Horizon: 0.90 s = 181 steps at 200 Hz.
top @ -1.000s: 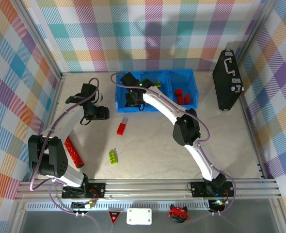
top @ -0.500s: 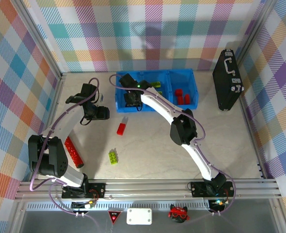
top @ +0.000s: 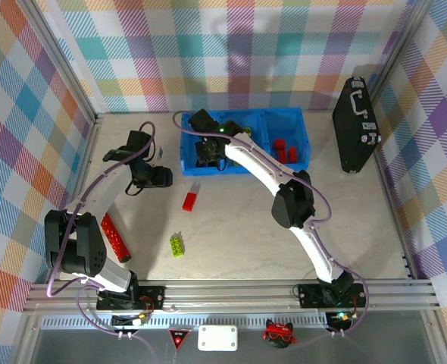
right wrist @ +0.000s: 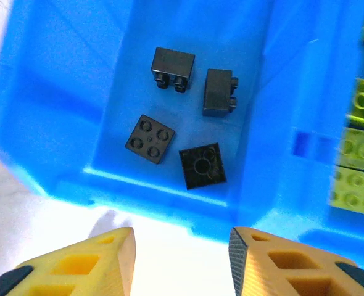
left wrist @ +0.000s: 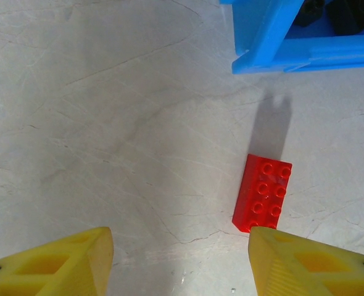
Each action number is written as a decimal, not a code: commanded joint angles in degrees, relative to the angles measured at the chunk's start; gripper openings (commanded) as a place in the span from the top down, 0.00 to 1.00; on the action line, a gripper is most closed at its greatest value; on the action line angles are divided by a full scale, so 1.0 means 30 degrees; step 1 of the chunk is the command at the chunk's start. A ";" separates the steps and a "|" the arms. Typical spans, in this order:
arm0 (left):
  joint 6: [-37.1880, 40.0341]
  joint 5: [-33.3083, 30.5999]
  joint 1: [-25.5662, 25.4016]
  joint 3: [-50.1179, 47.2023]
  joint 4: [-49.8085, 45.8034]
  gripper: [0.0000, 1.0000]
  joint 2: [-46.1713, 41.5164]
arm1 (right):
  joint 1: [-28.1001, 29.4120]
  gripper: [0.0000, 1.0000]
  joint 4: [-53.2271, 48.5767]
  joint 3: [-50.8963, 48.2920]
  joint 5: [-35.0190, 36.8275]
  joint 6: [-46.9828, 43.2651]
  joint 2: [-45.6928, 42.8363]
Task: Sort the legos into containers by color
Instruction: Place the lego in the container, then pick up the lego from the center of the table.
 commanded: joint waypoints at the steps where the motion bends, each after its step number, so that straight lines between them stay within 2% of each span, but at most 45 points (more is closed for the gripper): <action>1: 0.0046 0.0781 -0.0175 -0.0131 -0.0343 0.40 0.0519 | -0.0043 0.53 -0.0371 -0.1261 0.0269 0.0131 -0.2619; 22: 0.0058 0.0781 -0.0921 -0.0161 -0.0617 0.40 0.0928 | -0.0156 0.52 0.0070 -0.3275 0.0979 -0.0216 -0.4442; 49: 0.0016 -0.0279 -0.2395 0.0138 -0.1599 0.40 0.1605 | -0.0545 0.51 0.0670 -0.6343 0.1447 -0.0346 -0.6862; 84: -0.0956 -0.0925 -0.3979 0.0577 -0.2163 0.39 0.2187 | -0.1365 0.51 0.1511 -1.0239 0.1507 -0.0054 -0.9771; 123: -0.1477 -0.0665 -0.4608 0.1124 -0.2082 0.39 0.3272 | -0.2534 0.51 0.2535 -1.4317 0.1253 0.0329 -1.2750; 156: -0.1680 -0.0651 -0.5103 0.0954 -0.1774 0.40 0.3798 | -0.3139 0.50 0.2765 -1.6371 0.1038 0.0573 -1.4532; 181: -0.1757 -0.1485 -0.5770 0.0879 -0.1738 0.40 0.4278 | -0.3396 0.50 0.2889 -1.7256 0.0707 0.0759 -1.5284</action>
